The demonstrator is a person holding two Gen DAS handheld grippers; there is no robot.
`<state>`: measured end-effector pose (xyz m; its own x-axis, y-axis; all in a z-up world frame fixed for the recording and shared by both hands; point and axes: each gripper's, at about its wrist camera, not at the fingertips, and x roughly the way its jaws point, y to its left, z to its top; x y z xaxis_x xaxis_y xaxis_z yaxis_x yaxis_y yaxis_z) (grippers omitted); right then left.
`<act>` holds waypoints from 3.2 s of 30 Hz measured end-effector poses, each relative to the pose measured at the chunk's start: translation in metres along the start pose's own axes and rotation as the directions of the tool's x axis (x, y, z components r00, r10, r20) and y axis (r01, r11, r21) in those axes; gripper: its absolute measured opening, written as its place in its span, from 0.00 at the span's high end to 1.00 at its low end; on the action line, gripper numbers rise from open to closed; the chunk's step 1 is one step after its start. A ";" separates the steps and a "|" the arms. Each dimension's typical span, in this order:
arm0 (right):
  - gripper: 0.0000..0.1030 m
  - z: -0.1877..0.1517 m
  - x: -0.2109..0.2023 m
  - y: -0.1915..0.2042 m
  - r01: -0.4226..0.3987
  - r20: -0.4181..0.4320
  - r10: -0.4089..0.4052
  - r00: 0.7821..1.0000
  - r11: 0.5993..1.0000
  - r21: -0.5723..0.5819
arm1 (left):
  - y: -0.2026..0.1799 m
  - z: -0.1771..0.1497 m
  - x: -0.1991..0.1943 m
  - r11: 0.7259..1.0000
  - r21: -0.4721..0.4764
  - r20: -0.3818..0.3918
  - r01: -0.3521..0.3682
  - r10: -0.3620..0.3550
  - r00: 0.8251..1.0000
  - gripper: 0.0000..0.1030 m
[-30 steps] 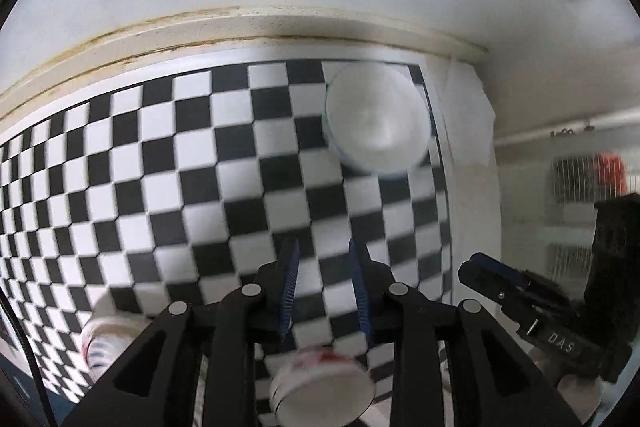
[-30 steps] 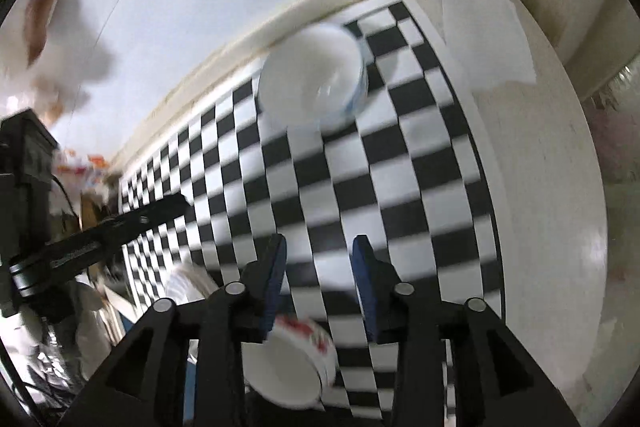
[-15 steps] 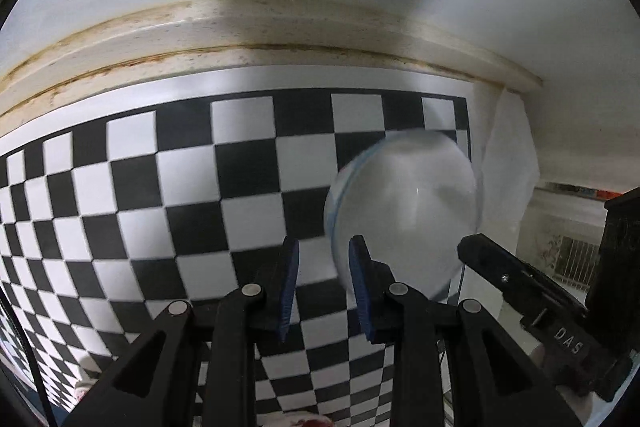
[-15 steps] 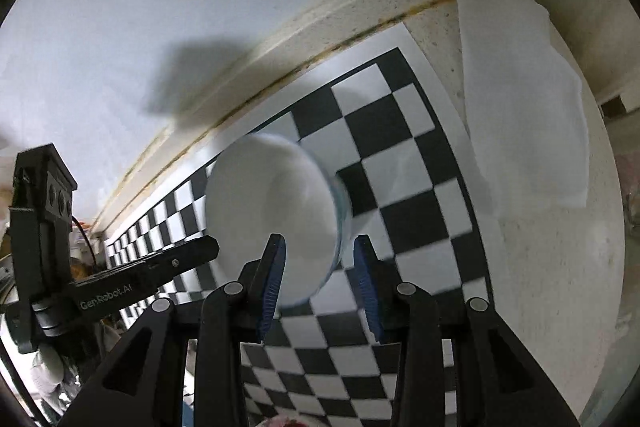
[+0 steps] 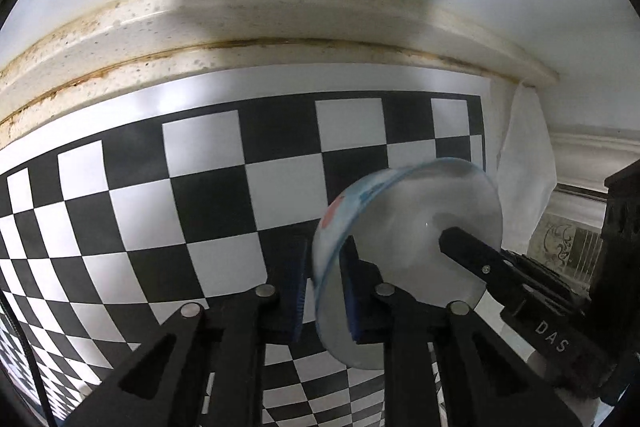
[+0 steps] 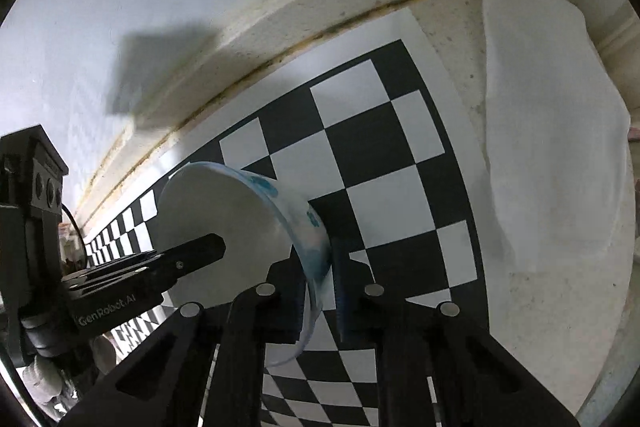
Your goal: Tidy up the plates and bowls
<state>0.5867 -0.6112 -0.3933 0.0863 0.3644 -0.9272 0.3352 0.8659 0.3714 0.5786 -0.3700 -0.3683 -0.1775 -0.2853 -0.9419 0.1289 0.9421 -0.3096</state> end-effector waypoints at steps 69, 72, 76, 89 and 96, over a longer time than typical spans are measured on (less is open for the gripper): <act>0.90 -0.317 -0.058 0.026 0.013 -0.006 -0.014 1.000 0.993 -0.116 | 0.031 -0.298 -0.058 0.990 0.126 0.052 -0.063 0.056 0.997 0.87; 0.90 -0.320 -0.047 0.027 0.026 -0.028 -0.030 0.999 0.992 -0.121 | 0.035 -0.299 -0.049 0.989 0.121 0.038 -0.083 0.079 0.996 0.87; 0.90 -0.324 -0.035 0.030 0.051 -0.054 -0.059 0.997 0.989 -0.136 | 0.036 -0.300 -0.040 0.987 0.122 0.030 -0.106 0.103 0.994 0.87; 0.88 -0.323 -0.028 0.041 0.109 -0.090 -0.125 0.988 0.981 -0.159 | 0.025 -0.308 -0.034 0.972 0.156 0.065 -0.177 0.169 0.984 0.87; 0.88 -0.323 -0.027 0.044 0.109 -0.091 -0.124 0.988 0.982 -0.155 | 0.023 -0.314 -0.034 0.969 0.153 0.074 -0.192 0.182 0.980 0.87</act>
<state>0.2964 -0.4727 -0.3371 -0.0419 0.2835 -0.9581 0.1930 0.9431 0.2707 0.2816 -0.2834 -0.3021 -0.0782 -0.1212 -0.9895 0.3080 0.9411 -0.1396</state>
